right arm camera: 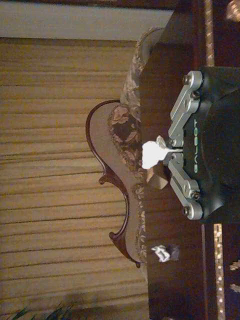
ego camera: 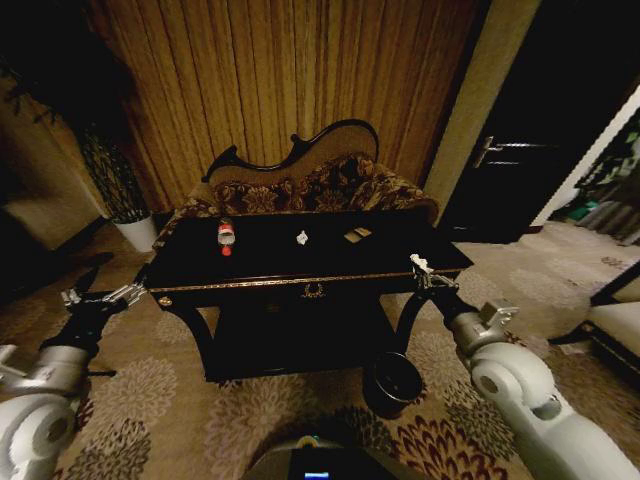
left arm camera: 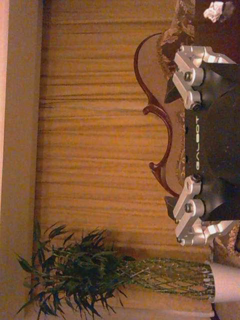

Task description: Move to the front of the table and place the trash on the table into the trash bin.

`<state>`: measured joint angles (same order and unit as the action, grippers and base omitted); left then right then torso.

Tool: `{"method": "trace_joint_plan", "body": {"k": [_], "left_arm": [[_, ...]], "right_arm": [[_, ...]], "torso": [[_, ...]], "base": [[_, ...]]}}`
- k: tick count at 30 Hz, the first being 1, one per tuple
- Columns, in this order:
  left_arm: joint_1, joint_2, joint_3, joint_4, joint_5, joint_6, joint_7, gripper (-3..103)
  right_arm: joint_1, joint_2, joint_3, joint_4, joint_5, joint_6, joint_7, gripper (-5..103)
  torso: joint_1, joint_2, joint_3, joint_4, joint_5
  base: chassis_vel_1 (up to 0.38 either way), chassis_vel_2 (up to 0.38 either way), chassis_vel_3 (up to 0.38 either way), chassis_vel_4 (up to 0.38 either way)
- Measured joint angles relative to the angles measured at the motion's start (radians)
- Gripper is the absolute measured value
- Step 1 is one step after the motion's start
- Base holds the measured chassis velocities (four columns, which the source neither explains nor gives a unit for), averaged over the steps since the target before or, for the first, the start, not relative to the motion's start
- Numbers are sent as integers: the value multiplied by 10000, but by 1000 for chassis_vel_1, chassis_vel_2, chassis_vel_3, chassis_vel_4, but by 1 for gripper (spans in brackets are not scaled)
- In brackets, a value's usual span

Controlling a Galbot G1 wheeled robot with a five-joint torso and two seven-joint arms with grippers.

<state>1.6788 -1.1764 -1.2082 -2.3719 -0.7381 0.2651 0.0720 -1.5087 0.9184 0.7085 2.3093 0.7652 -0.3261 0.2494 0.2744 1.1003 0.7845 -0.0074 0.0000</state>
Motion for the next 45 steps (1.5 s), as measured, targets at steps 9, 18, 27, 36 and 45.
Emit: {"method": "trace_joint_plan", "body": {"k": [9, 18, 27, 36, 45], "left_arm": [[-114, -56, 147, -13, 1, -22, -15, 100], [-118, -57, 167, -59, 2, -18, -19, 100], [92, -48, -168, -71, -36, -57, -35, 100], [199, -197, -383, -200, -52, -86, -43, 100], [177, -172, -421, -173, -81, -94, -46, 100]], "right_arm": [[21, 334, -574, -1430, -840, -141, -81, 1], [647, 973, -1223, -4191, -1586, -61, -589, 1], [1890, 1865, -2151, -7545, -2999, 431, -942, 1], [2746, 2537, -2452, -10028, -4271, 977, -1061, 1], [2774, 2577, -2474, -10143, -4432, 1003, -1093, 27]], "torso": [[-3, 1, -1, 3, -1], [3, -2, 2, 0, 2], [2, -2, 1, 1, -1], [2, -1, 1, 0, 0], [1, -1, 0, 2, -1]], "base": [[63, -73, -65, 58], [0, 0, 0, 0], [0, 0, 0, 0], [0, 0, 0, 0], [0, 0, 0, 0]]}}
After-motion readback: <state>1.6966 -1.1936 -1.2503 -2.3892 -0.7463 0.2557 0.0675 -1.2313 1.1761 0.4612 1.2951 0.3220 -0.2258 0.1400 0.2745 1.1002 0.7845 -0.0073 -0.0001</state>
